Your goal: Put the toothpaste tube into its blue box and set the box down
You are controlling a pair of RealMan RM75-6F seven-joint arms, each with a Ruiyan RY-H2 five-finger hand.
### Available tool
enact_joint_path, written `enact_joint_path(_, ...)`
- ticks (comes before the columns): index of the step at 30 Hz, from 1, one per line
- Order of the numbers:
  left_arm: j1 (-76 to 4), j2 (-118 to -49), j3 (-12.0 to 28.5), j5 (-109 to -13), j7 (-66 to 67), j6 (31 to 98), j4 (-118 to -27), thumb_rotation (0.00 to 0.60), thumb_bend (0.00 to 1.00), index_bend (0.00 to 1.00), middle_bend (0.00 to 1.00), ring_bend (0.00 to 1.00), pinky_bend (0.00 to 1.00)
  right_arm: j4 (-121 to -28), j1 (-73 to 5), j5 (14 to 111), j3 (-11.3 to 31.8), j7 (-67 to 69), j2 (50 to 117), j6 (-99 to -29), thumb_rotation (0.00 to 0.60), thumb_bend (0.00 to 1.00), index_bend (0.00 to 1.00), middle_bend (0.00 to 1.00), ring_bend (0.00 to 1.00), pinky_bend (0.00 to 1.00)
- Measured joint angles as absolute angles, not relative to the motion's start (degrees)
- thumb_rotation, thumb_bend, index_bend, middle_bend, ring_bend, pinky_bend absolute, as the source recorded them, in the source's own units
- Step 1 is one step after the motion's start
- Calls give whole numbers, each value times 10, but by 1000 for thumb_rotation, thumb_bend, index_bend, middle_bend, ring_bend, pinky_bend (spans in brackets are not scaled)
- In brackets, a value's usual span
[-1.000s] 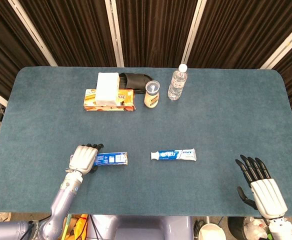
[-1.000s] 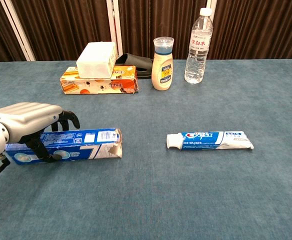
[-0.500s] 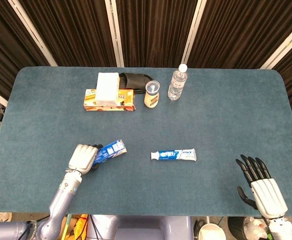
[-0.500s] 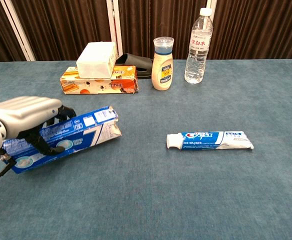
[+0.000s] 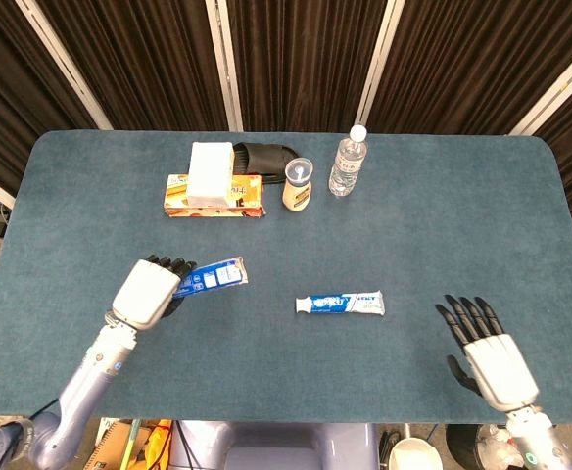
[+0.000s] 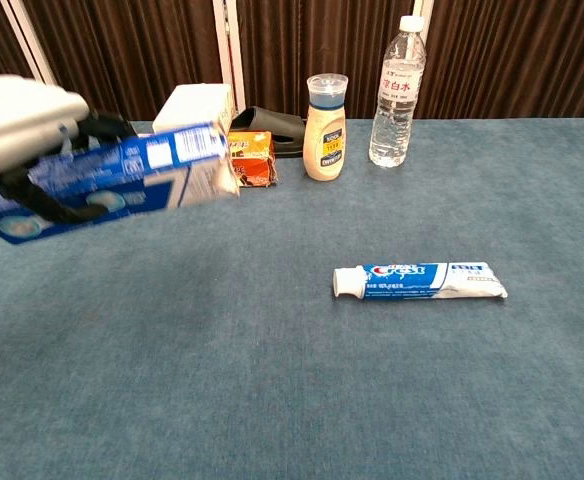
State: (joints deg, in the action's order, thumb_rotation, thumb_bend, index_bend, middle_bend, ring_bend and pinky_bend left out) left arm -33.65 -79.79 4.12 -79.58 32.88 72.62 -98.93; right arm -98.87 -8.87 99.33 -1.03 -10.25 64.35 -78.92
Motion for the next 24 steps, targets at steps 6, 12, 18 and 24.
enact_joint_path(6,-327,-752,37,-864,205,759,-989,600,424,381,523,517,547,-1045,-143,928,21,-138,655,-691,600,430,63,16,0,0)
enact_joint_path(12,-316,-725,31,-904,123,781,-986,600,424,379,523,518,547,-1082,-197,824,54,-214,685,-610,600,430,116,32,0,0)
enact_joint_path(18,-313,-716,31,-913,99,782,-982,600,424,379,523,518,547,-1083,-239,752,68,-290,734,-562,600,430,116,58,0,0)
enact_joint_path(24,-311,-714,35,-910,87,776,-977,600,423,377,523,518,547,-1058,-272,695,74,-345,788,-546,600,431,116,65,0,0)
